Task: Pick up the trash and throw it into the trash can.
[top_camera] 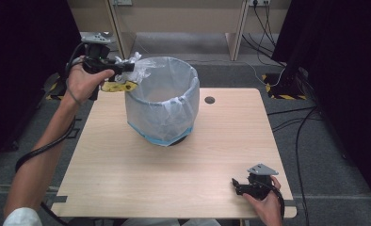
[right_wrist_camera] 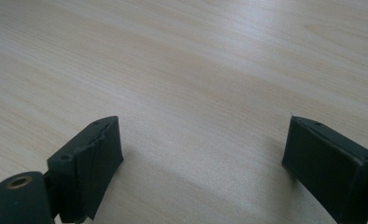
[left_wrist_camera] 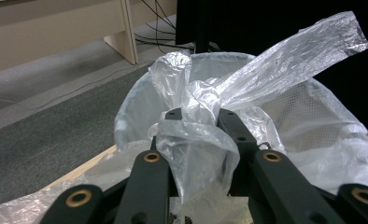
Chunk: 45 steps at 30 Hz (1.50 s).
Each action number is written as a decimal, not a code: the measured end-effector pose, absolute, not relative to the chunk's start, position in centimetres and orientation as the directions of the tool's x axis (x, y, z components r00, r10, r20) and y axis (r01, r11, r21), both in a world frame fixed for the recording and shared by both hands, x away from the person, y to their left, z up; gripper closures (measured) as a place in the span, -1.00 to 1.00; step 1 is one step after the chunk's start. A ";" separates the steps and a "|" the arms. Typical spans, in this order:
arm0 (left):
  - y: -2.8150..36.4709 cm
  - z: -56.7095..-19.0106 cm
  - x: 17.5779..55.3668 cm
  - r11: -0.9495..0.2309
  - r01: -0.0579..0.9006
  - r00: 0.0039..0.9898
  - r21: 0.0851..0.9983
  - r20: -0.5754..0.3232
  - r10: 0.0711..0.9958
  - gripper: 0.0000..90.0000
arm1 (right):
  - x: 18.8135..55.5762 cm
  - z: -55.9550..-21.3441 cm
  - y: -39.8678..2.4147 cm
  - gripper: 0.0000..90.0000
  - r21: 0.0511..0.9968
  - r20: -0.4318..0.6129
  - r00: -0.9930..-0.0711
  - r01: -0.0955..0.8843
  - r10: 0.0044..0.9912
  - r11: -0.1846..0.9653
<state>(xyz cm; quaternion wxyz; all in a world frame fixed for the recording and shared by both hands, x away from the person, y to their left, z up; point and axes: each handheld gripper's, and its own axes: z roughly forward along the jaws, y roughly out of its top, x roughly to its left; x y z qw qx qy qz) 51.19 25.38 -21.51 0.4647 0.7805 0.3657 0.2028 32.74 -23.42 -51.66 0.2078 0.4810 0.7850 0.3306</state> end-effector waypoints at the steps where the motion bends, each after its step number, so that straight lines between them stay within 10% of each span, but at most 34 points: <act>1: 25.1 -21.4 51.4 -0.305 0.384 0.652 0.872 -0.022 0.758 0.64 | 32.7 -51.6 -23.4 -0.74 0.718 -0.008 -0.451 0.619 0.892 0.319; 25: 18.3 -23.0 54.9 -0.410 0.434 0.655 0.802 0.031 0.755 0.57 | 32.8 -51.6 -23.5 -0.74 0.718 -0.009 -0.459 0.616 0.889 0.325; 34: 17.6 -23.3 54.7 -0.390 0.453 0.650 0.802 0.003 0.760 -0.07 | 32.8 -51.6 -23.5 -0.74 0.718 -0.009 -0.459 0.616 0.889 0.325; 45: 18.3 -22.7 53.5 -0.360 0.451 0.658 0.817 -0.032 0.753 -0.21 | 32.8 -51.6 -23.5 -0.74 0.718 -0.009 -0.458 0.616 0.889 0.325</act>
